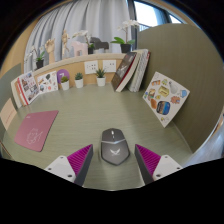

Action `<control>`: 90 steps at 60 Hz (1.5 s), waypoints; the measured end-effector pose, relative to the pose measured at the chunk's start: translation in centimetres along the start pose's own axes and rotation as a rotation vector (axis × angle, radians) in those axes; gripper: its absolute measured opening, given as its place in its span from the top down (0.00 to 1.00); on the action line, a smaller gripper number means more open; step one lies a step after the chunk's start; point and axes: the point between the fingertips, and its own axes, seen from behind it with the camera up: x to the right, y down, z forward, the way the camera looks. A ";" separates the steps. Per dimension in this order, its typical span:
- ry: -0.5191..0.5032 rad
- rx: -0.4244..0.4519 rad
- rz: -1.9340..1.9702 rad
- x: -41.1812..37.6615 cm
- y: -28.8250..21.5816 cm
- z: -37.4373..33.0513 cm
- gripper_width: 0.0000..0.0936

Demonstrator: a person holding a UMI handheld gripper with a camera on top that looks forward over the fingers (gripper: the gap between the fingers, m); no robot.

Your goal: Arrange mouse

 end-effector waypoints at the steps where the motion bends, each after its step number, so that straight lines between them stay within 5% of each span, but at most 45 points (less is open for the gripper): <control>1: -0.004 -0.001 0.000 0.0 -0.2 0.5 0.11; 6: -0.015 0.006 -0.004 0.4 -1.2 2.3 0.17; 13: -0.023 0.008 -0.013 0.0 -1.6 3.1 0.45; 27: -0.011 -0.048 -0.029 -0.1 -1.2 3.1 0.63; 28: -0.010 -0.057 -0.030 -0.1 -1.2 3.1 0.58; 31: -0.004 -0.081 -0.021 0.0 -1.1 3.1 0.69; 48: 0.079 -0.163 0.033 -1.0 -3.3 1.0 0.69; 59: 0.134 0.084 0.073 -7.5 -17.9 -7.1 0.69; 72: 0.031 0.293 0.055 -21.7 -29.7 -11.8 0.70; 80: -0.059 0.256 0.029 -30.3 -28.7 -9.0 0.69; 90: -0.069 0.079 -0.015 -35.4 -19.3 -2.0 0.69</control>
